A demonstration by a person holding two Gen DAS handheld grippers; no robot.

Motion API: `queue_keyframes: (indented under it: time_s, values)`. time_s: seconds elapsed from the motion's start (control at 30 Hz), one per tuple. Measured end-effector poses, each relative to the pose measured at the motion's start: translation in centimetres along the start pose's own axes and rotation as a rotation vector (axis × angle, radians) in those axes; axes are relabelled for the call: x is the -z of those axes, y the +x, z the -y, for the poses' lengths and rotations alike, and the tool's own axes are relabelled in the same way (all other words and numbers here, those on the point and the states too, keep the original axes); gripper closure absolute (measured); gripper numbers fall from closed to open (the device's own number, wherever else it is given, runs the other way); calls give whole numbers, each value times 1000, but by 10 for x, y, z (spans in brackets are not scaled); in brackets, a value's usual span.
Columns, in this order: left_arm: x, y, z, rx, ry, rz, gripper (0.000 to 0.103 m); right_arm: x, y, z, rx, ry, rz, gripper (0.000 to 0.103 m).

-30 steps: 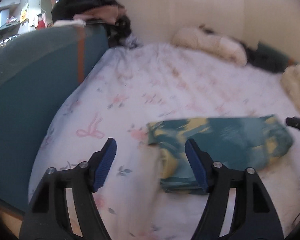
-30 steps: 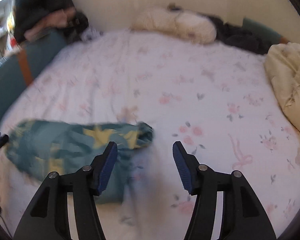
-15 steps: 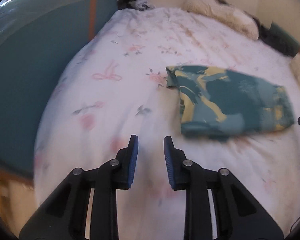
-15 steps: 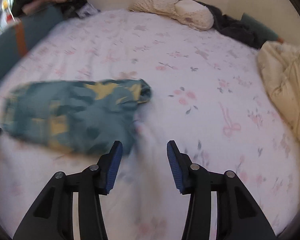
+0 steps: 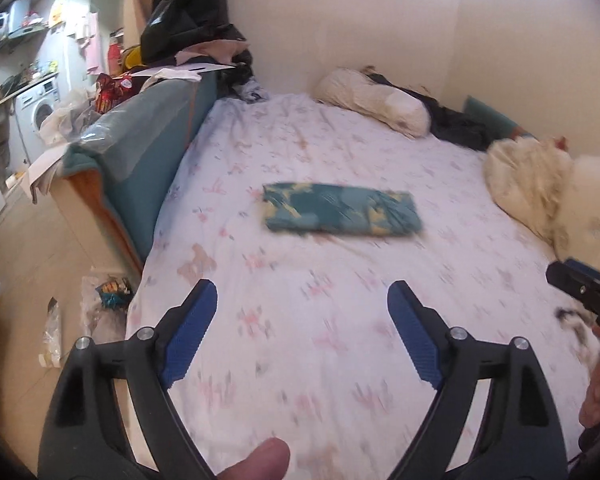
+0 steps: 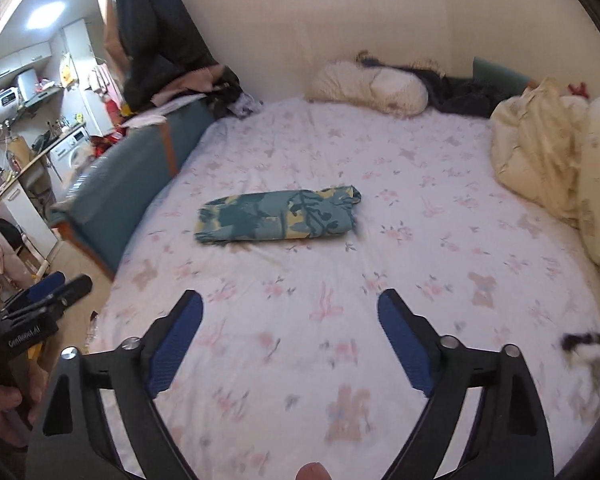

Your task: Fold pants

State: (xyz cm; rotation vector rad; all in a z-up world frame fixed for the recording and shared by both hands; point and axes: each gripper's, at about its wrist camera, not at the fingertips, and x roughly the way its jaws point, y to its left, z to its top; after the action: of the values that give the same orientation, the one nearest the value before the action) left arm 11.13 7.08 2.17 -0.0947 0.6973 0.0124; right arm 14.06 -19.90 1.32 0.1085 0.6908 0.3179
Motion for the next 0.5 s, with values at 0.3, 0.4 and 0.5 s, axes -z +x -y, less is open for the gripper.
queue_keyframes:
  time_s: [0.3,0.4,0.5]
  values:
    - [50,-125,8,-38,13,151,1,50,-109,-50,47,-22,107,2]
    - [64,-142,3,-25,-25,144,1,71,-134,-61,51,-38,141,0]
    - [80,-154,1,-11,-35,150,1,90,-147,-62,21,-24,143,0]
